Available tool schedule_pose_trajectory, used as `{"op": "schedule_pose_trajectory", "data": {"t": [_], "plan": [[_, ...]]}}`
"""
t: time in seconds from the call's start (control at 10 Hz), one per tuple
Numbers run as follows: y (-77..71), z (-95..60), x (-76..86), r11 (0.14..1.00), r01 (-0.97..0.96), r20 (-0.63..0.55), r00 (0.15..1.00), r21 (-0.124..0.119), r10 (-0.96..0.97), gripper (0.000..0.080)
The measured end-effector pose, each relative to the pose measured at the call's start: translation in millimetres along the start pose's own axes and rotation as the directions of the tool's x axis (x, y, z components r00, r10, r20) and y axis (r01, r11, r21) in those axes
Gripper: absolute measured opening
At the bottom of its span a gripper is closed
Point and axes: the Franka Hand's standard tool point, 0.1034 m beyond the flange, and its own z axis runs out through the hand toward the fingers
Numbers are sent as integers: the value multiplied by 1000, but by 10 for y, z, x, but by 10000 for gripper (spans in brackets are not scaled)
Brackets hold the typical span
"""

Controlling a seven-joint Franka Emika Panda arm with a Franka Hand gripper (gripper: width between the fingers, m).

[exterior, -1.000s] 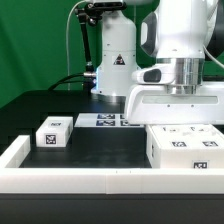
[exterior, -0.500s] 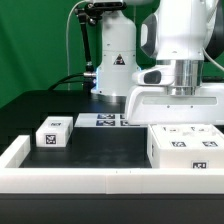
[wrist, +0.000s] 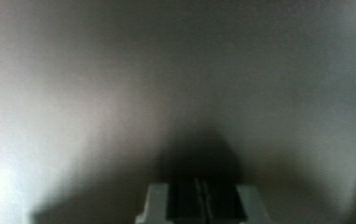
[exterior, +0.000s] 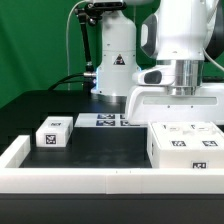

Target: Assemble cabinet

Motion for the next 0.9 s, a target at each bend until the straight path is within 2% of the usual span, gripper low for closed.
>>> {"op": "schedule_pose_trajectory", "data": {"t": [0.3, 0.5, 0.7, 0.9], "plan": [[-39, -205, 70, 1000, 1, -22, 1000, 10, 0, 2], [-105, -429, 145, 1000, 3, 0, 1000, 25, -3, 2], [-72, -363, 97, 1000, 1, 9, 1000, 20, -1, 2], [-69, -360, 93, 1000, 0, 10, 1000, 20, 0, 2]]}}
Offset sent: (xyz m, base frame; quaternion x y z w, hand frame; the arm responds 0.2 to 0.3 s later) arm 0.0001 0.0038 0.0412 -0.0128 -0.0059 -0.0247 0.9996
